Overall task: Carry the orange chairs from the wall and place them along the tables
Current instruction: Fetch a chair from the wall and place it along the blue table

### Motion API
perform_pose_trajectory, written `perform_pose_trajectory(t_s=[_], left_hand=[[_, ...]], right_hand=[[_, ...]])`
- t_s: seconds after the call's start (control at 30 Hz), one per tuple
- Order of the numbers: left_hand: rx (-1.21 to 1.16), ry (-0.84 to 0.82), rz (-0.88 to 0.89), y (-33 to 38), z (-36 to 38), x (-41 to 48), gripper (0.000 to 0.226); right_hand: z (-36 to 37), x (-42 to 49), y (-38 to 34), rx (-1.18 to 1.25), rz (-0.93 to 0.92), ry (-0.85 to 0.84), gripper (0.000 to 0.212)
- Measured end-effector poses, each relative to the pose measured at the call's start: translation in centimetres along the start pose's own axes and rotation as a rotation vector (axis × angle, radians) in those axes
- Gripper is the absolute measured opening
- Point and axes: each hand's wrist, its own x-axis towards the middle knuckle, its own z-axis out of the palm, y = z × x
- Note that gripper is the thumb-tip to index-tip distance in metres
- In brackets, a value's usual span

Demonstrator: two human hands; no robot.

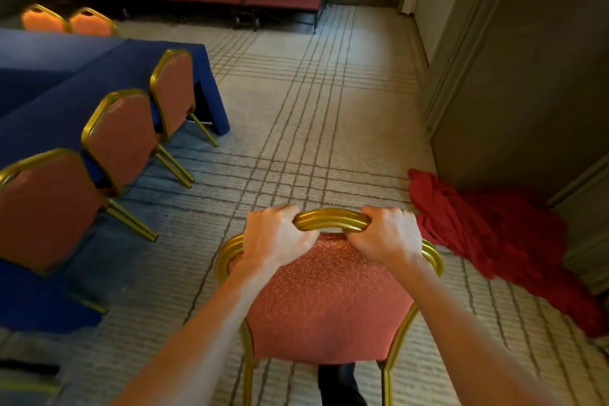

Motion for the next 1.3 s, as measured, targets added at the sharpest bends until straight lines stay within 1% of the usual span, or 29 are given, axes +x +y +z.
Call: perform_pose_trajectory(t_s=[0.1, 0.13, 0.17, 0.23, 0.27, 0.4, 0.53, 0.7, 0.83, 0.93, 1.07, 1.2, 1.3], left_hand=[[-0.008, 0.009, 0.017, -1.4, 4.5, 6.1, 0.047], [0.006, 0.006, 0.017, -1.9, 6.5, 8.7, 0.047], [0.004, -0.006, 0.026, -2.1, 7.4, 9.9, 0.046], [0.008, -0.023, 0.015, -2.9, 10.1, 13.8, 0.044], [0.030, 0.020, 0.022, -3.4, 11.6, 16.2, 0.043], [0.066, 0.020, -0.031, -4.5, 15.1, 24.1, 0.041], [0.077, 0.038, -0.043, -5.6, 18.3, 31.4, 0.039], [0.052, 0.043, -0.062, -9.3, 25.0, 41.6, 0.040], [-0.001, 0.046, -0.069, -13.2, 31.2, 50.0, 0.040], [-0.024, 0.013, -0.097, -15.8, 34.8, 56.4, 0.042], [-0.038, 0.007, -0.098, -18.6, 37.4, 64.2, 0.043], [-0.025, 0.018, -0.118, -21.5, 39.3, 72.3, 0.040], [-0.015, -0.002, -0.137, -24.0, 41.8, 77.9, 0.039]], right_hand=[[1.6, 7.3, 1.5, 0.008, 0.006, -0.017, 0.034], [2.3, 10.6, 2.5, 0.011, 0.002, -0.014, 0.033], [2.5, 11.9, 2.9, 0.012, -0.002, -0.016, 0.033], [2.8, 16.7, 3.9, 0.023, -0.022, -0.051, 0.032], [2.8, 19.5, 4.1, 0.021, -0.035, -0.053, 0.032], [1.8, 29.3, 5.4, 0.016, -0.090, -0.052, 0.033], [1.4, 38.2, 6.3, 0.020, -0.127, -0.059, 0.032], [3.6, 50.8, 7.2, 0.025, -0.128, -0.058, 0.041], [5.7, 61.4, 7.7, 0.018, -0.118, -0.068, 0.040], [6.2, 68.9, 7.4, 0.006, -0.113, -0.075, 0.042], [5.9, 77.8, 7.0, -0.003, -0.129, -0.070, 0.046], [5.4, 87.3, 5.6, 0.004, -0.151, -0.071, 0.041], [6.3, 94.3, 5.0, 0.001, -0.188, -0.069, 0.040]])
